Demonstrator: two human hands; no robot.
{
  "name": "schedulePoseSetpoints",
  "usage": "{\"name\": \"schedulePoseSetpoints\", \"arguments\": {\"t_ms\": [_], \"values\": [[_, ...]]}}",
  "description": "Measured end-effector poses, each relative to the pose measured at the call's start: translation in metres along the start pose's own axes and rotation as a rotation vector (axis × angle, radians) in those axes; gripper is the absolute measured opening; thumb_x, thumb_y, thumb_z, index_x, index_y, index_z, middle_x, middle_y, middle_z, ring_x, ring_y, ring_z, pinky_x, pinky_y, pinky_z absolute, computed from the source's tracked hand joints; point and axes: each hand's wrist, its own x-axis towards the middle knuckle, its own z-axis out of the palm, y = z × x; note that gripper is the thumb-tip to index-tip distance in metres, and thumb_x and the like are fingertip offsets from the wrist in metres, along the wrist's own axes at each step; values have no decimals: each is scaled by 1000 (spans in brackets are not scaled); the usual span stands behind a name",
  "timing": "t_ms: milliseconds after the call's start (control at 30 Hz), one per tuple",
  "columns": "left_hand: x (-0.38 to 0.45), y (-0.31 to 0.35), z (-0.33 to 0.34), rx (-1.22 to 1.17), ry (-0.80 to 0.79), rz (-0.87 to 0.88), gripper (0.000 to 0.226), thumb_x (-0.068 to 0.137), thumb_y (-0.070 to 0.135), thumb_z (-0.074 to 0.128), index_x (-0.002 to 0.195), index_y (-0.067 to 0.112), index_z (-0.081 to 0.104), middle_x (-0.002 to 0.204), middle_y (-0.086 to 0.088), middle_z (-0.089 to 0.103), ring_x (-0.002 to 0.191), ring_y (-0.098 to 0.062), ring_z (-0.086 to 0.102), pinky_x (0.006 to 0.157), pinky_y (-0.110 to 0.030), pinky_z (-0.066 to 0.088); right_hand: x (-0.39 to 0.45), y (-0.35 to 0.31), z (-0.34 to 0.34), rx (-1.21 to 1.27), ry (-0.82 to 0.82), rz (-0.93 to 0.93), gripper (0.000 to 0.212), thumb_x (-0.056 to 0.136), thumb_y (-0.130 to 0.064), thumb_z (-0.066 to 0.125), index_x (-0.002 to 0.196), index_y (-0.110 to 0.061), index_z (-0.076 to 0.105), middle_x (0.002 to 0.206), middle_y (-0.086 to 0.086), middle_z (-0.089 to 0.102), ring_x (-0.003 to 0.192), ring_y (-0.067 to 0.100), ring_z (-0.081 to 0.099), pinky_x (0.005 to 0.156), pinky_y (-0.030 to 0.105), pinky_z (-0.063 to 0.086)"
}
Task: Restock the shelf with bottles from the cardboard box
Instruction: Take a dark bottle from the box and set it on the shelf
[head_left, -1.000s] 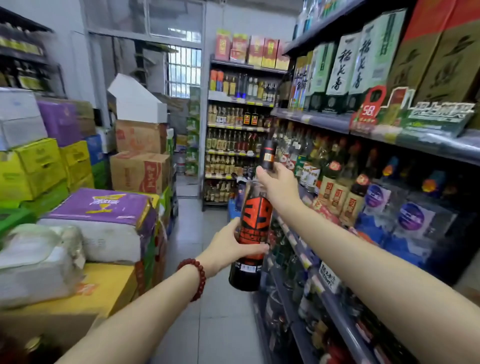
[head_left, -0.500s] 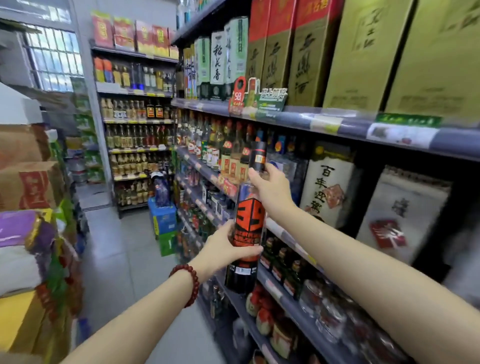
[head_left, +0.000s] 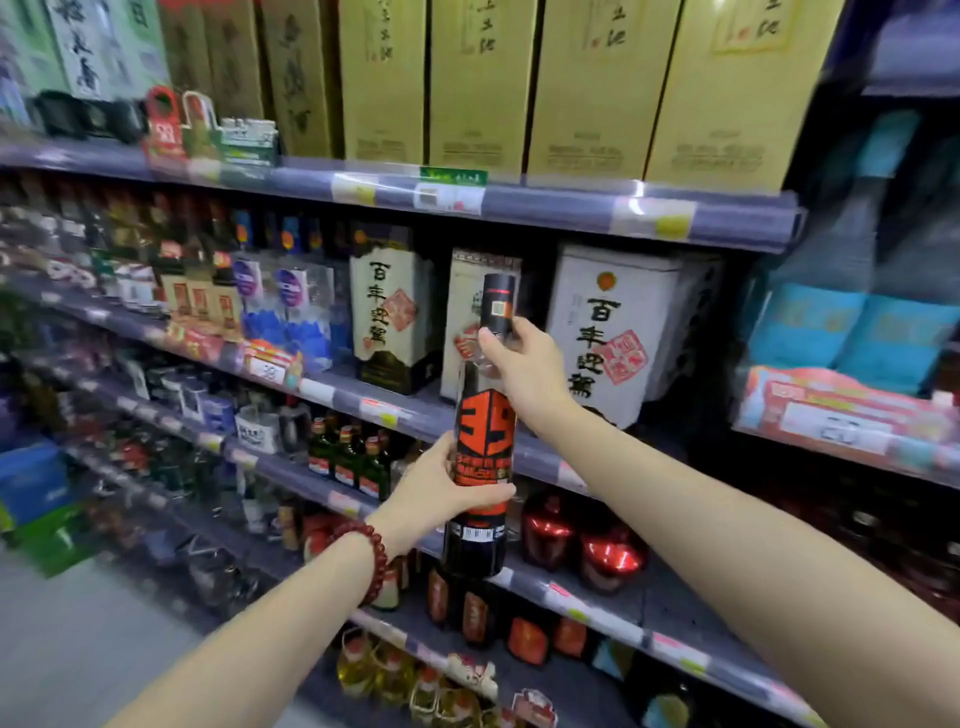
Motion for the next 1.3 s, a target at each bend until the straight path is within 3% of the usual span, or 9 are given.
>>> {"name": "schedulePoseSetpoints", "arguments": {"t_ms": [100,200,367,533,733,867,1000,1200,1300], "values": [[1,10,48,0,-110,2,62,61,37,88,115,36,56,105,14,72,95,-1,68,79,-20,53,-20,12,-50,-29,75,28,21,94,-28,57,112,-17,57,91,-9,63,92,18,64,90,44,52],[1,19,98,0,-173,19,70,53,43,88,115,35,57,105,11,73,99,-5,68,92,-32,53,-39,22,-100,-62,144,56,20,93,-27,57,109,-15,60,93,3,68,95,26,65,92,49,51],[-9,32,181,-17,-228,46,71,45,49,87,109,37,59,102,11,74,98,-6,69,94,-36,53,-72,37,-174,-85,175,70,26,94,-26,57,116,-12,57,110,10,66,102,26,63,95,49,49],[-32,39,250,-44,-272,49,72,45,47,88,109,43,56,101,21,72,94,3,68,80,-18,51,-109,57,-233,-151,178,80,28,92,-27,59,112,-7,59,100,13,70,94,27,66,90,48,51],[-52,36,317,5,-320,3,70,50,42,90,111,39,56,105,16,71,97,1,66,89,-26,51,-149,85,-295,-212,185,120,18,92,-30,59,103,-17,61,96,6,71,92,20,66,84,35,50],[-55,33,356,56,-419,4,74,49,46,89,115,41,55,105,18,71,97,5,66,89,-23,50,-174,107,-333,-208,244,183,18,90,-29,61,101,-16,62,91,6,72,90,21,68,86,37,53],[-52,19,399,108,-511,32,74,46,53,87,111,49,53,100,29,69,93,13,63,75,-5,47,-197,132,-372,-295,277,245,19,89,-31,62,103,-20,62,91,-1,71,89,14,67,84,31,51],[-40,5,465,149,-602,28,71,47,51,88,109,49,52,101,28,69,95,13,63,83,-15,49,-224,165,-423,-275,322,306,17,88,-31,64,103,-27,58,98,-12,68,95,9,64,84,28,51],[-30,5,497,159,-570,46,65,48,53,87,102,53,50,94,34,67,89,20,60,70,-2,45,-224,179,-448,-298,346,283,20,88,-30,64,105,-21,58,97,-10,69,95,9,65,86,32,53]]}}
